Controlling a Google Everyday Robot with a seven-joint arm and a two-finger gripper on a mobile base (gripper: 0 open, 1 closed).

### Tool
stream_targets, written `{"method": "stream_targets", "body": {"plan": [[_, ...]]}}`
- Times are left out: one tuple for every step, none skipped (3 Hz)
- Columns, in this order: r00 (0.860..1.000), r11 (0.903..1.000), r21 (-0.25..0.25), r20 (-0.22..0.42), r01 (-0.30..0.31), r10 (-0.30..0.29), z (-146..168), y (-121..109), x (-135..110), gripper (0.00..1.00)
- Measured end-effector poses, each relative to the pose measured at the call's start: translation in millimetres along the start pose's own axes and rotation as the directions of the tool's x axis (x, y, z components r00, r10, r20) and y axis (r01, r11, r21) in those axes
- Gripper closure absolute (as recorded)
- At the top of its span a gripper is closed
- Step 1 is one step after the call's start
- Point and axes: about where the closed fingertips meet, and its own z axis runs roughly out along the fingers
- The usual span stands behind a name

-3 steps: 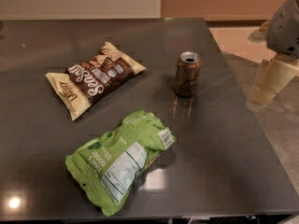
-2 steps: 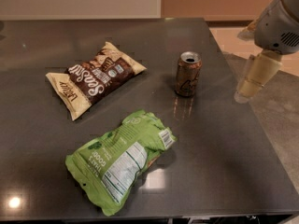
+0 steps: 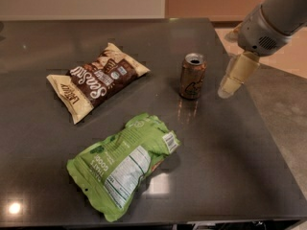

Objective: Pick orange can

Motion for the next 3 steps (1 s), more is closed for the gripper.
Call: {"method": "stream_targets", "body": {"plan": [[0.999, 0.9996, -0.027, 0.036, -0.006, 0.007, 25.3, -8.5, -12.5, 0.0], [0.998, 0.9983, -0.058, 0.061, -0.007, 0.01, 48.0, -14.4, -23.1, 0.0], [0.997, 0.9965, -0.083, 0.079, -0.009, 0.016, 64.2, -20.3, -30.3, 0.0]]}}
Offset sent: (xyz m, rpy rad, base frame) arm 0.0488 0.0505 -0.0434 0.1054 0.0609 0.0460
